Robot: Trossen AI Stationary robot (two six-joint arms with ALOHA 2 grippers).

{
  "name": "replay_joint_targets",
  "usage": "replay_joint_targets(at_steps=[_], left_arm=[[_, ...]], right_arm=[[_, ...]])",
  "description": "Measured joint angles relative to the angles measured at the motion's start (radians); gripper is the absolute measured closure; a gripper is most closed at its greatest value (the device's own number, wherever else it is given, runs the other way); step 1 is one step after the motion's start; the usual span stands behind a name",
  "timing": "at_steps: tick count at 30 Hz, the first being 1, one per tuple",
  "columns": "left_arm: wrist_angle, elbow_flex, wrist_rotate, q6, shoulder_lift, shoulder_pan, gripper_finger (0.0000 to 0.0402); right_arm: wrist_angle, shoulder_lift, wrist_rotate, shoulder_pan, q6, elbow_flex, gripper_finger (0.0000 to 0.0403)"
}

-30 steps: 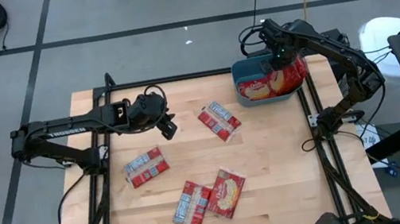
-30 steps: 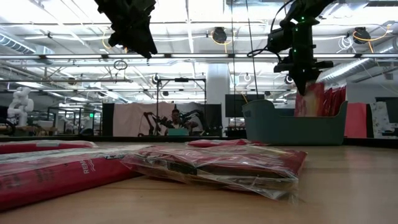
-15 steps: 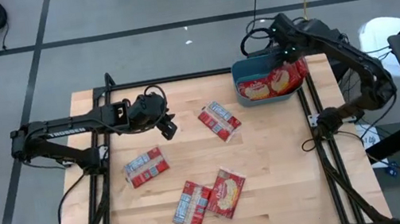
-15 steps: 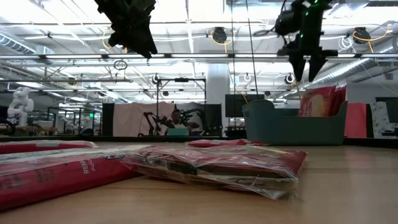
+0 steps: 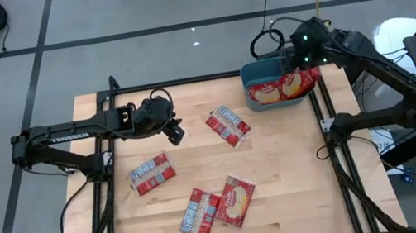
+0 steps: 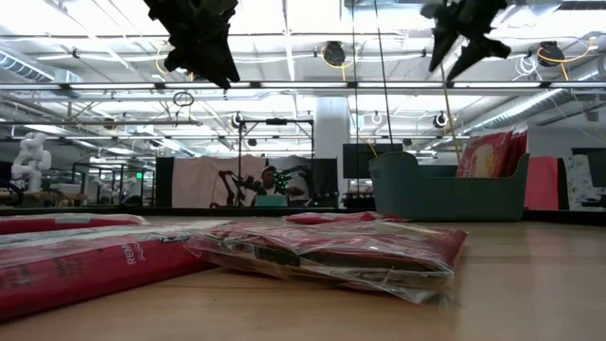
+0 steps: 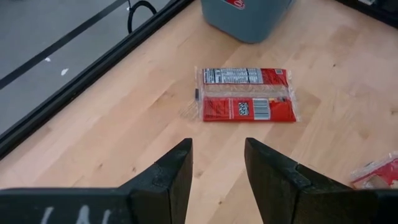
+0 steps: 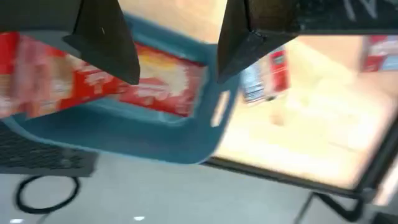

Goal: Sort popcorn bags into baskets
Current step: Put the popcorn bag into the blue bin

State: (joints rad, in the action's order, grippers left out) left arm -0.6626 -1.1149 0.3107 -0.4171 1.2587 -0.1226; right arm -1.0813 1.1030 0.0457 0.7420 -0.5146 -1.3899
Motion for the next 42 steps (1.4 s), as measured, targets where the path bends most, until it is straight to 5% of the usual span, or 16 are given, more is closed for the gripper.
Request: replay_joint_targets(at_steps=[12, 21, 30, 42], left_arm=[[-0.084, 0.000, -0.056, -0.099, 0.000, 0.000, 0.0252], [-0.230, 0.049, -0.230, -0.186, 0.000, 0.022, 0.0252], [-0.235, 0.185, -0.290, -0.418, 0.000, 0.138, 0.0252], [-0.226, 0.290, -0.383, -0.529, 0.000, 0.364, 0.0252]], right_arm=[[0.045, 0.001, -0.023, -0.327, -0.300, 0.000, 0.0197], [0.104, 0.046, -0.019, -0.477, -0.387, 0.000, 0.0197], [0.197, 0.111, -0.018, -0.584, -0.390, 0.000, 0.0197], [0.255, 0.156, -0.017, -0.646, -0.362, 0.000, 0.0197]])
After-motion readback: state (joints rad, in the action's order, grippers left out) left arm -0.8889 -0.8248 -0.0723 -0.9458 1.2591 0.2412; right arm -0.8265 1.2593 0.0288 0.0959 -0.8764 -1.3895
